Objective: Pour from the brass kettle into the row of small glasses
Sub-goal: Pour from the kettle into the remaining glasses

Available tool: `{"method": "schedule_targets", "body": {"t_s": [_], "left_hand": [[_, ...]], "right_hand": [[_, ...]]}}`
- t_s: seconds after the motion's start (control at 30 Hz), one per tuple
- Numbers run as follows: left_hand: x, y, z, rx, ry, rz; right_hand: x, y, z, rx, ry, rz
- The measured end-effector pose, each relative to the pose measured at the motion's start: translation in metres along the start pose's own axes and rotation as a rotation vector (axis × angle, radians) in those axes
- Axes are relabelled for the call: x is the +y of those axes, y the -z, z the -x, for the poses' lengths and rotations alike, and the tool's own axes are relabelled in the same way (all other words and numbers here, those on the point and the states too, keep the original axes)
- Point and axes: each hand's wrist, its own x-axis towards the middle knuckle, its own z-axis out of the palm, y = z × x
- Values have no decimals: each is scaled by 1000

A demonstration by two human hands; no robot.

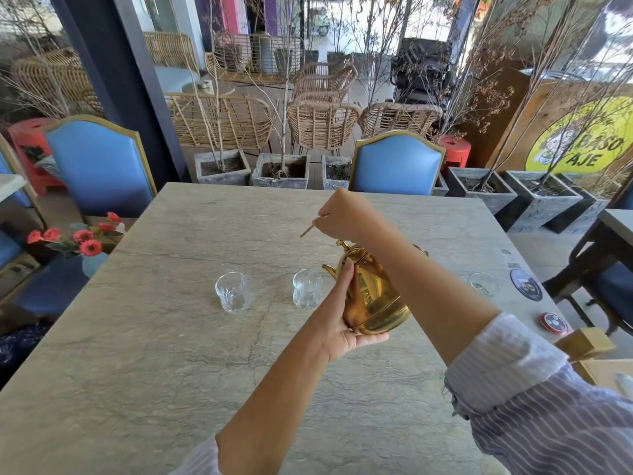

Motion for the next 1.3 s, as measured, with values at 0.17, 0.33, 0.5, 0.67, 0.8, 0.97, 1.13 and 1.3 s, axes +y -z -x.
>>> {"method": "schedule_targets", "body": {"t_s": [0.17,0.33,0.5,0.67,0.8,0.97,1.13,1.3], "left_hand": [[-1,10,-5,5,23,-34],[-5,29,-17,57,73,-64],[-8,41,-25,142,68,-122],[-10,55,-30,195,44,-189],[-5,59,-26,230,18,-213],[-4,69,-26,257,-22,-125],[4,67,-5,283,-148,-101],[21,88,5,349,-208,-147]], "right_hand": [[5,-15,4,34,10,-31],[18,-34,10,68,-24,-92],[29,-47,24,129,-54,-191],[41,-63,33,218,-54,-268],[45,-71,41,279,-62,-354],[37,-68,44,271,1,-414],[18,-66,41,220,107,-469],[-10,-72,30,174,179,-472]]}}
